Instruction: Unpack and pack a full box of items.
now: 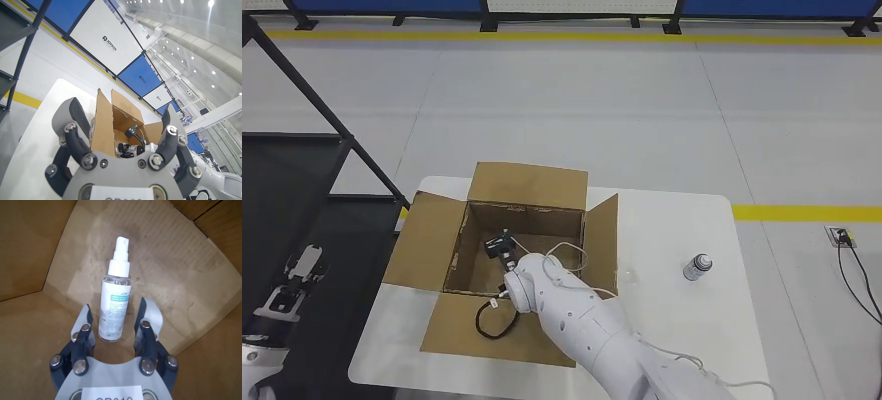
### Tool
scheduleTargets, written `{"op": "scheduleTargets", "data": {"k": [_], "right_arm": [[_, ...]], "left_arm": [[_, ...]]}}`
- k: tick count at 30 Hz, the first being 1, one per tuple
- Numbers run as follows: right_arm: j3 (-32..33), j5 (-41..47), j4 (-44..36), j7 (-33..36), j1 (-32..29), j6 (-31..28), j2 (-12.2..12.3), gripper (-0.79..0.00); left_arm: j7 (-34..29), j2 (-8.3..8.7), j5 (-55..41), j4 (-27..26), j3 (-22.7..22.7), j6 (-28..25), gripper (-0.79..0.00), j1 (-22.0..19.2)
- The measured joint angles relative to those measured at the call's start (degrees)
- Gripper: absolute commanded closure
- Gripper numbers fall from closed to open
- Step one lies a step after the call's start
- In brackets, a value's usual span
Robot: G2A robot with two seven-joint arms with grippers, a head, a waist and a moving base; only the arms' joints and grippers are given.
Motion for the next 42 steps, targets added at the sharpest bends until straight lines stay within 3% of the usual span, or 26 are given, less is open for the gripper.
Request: {"op": "scheduleTargets", "data": {"k": [5,10,20,26,28,32,36,42], "right_arm": [[-0.3,0.3,0.8,0.3,-0.1,-0.1,0.0,-0.271],[-0.8,0.0,1.1,0.2,0.5,1.5,0.1,-0.009],[-1.4,-0.8,2.1,4.2,3.2,5.0,0.4,0.0],[-0.6,0.5,3.7,10.6,4.8,3.2,0.7,0.0],[-0.2,0.9,4.4,11.5,5.0,2.5,0.8,-0.209],[0.2,1.1,5.8,11.4,5.1,2.2,0.9,-0.379],[0.6,1.0,6.8,10.5,5.1,2.8,1.0,-0.711],[0.9,0.2,6.6,6.9,4.9,1.9,1.1,-0.736]], "left_arm": [[-0.3,0.09,-1.0,0.4,-0.5,0.1,-0.785,0.0],[-0.2,0.16,-1.2,0.6,-0.6,-0.1,-0.785,0.0],[-0.1,0.29,-1.0,0.6,-0.3,-0.4,-0.785,-0.2],[-0.1,0.38,-0.7,0.5,-0.2,-0.4,-0.785,-0.3],[0.0,0.4,-0.4,0.4,0.0,-0.4,-0.785,-0.4],[0.1,0.45,-0.1,0.4,0.2,-0.5,-0.785,-0.4],[0.2,0.5,0.1,0.3,0.2,-0.4,-0.785,-0.4],[0.3,0.58,0.6,0.1,0.3,0.0,-0.785,-0.4]]}}
